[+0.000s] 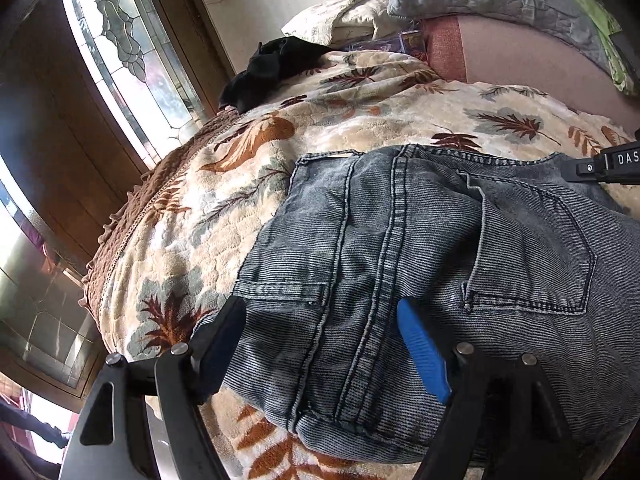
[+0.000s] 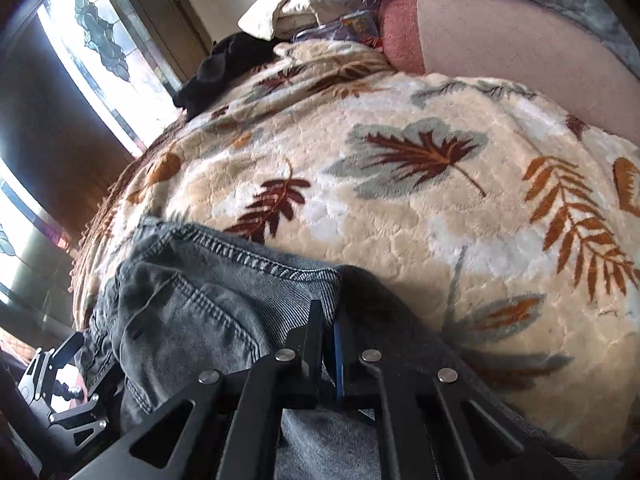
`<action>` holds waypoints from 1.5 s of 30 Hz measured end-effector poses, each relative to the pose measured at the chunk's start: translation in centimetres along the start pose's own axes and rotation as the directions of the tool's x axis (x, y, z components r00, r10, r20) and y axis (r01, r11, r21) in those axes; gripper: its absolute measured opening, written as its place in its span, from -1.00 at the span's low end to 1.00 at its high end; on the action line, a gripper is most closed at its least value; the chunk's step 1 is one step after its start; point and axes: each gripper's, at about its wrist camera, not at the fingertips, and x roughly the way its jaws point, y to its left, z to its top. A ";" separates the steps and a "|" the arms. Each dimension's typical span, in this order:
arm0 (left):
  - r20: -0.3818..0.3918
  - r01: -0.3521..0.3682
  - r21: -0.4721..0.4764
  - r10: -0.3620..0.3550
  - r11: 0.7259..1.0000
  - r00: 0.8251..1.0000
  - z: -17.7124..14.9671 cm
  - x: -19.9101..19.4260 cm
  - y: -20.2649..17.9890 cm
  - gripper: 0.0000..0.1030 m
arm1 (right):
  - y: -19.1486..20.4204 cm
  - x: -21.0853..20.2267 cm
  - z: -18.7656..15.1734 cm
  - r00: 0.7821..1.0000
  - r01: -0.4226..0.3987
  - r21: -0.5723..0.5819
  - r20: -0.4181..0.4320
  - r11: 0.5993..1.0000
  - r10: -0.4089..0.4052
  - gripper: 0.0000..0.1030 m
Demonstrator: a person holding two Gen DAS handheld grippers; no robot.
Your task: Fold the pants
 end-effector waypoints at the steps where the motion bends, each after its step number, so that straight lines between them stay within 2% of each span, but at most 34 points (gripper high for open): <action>1: 0.014 -0.004 -0.008 0.004 1.000 1.000 0.1 -0.2 0.2 0.53 | 0.1 -0.6 0.5 0.999 0.016 0.003 0.047 1.000 -0.017 -0.93; 3: 0.026 -0.022 -0.013 0.023 1.000 0.999 0.3 -0.1 0.5 0.53 | 0.1 -0.7 1.2 0.993 0.053 0.009 0.108 0.999 -0.054 -0.95; 7: 0.018 -0.013 -0.014 0.014 1.000 1.000 0.3 0.0 0.5 0.53 | -0.9 3.7 0.6 0.994 0.107 0.040 -0.003 0.994 -0.107 -0.93; 9: 0.039 -0.004 -0.039 0.006 0.999 0.999 0.6 -0.6 0.9 0.53 | -1.2 3.4 0.3 0.995 0.099 0.087 0.002 0.991 -0.100 -0.92; 11: 0.056 0.006 -0.064 -0.002 0.998 0.998 0.8 -1.5 1.3 0.53 | -0.9 0.8 0.9 0.995 0.093 0.126 0.016 0.988 -0.095 -0.92; 15: 0.094 0.001 -0.100 0.008 0.995 0.996 1.4 -3.6 2.2 0.53 | 1.4 -8.3 0.2 0.980 0.045 0.066 0.189 0.997 -0.057 -0.92; 19: 0.164 -0.003 -0.130 0.024 0.992 0.986 2.0 -6.8 3.5 0.53 | 3.5 -16.3 -2.1 0.943 0.014 0.025 0.332 1.000 -0.022 -0.92; 23: 0.199 0.010 -0.158 0.022 0.987 0.980 2.5 -9.7 5.2 0.53 | 4.8 -21.4 -5.9 0.904 0.004 0.017 0.427 1.000 -0.011 -0.91; 25: 0.216 0.019 -0.178 0.020 0.984 0.976 2.6 -11.0 6.0 0.54 | 5.8 -23.0 -8.0 0.889 0.007 0.008 0.458 1.000 -0.010 -0.91; 32: 0.271 0.047 -0.215 0.014 0.976 0.963 2.8 -15.1 8.0 0.54 | 9.0 -26.9 -12.5 0.867 0.034 -0.039 0.499 0.999 -0.010 -0.91; 40: 0.315 0.055 -0.225 0.019 0.973 0.949 2.7 -17.9 8.5 0.54 | 10.2 -29.9 -14.6 0.850 0.039 -0.053 0.527 0.998 -0.005 -0.91; 45: 0.320 0.061 -0.225 0.014 0.972 0.947 2.8 -18.4 8.3 0.54 | 9.9 -31.2 -15.1 0.834 0.051 -0.041 0.551 0.998 -0.020 -0.91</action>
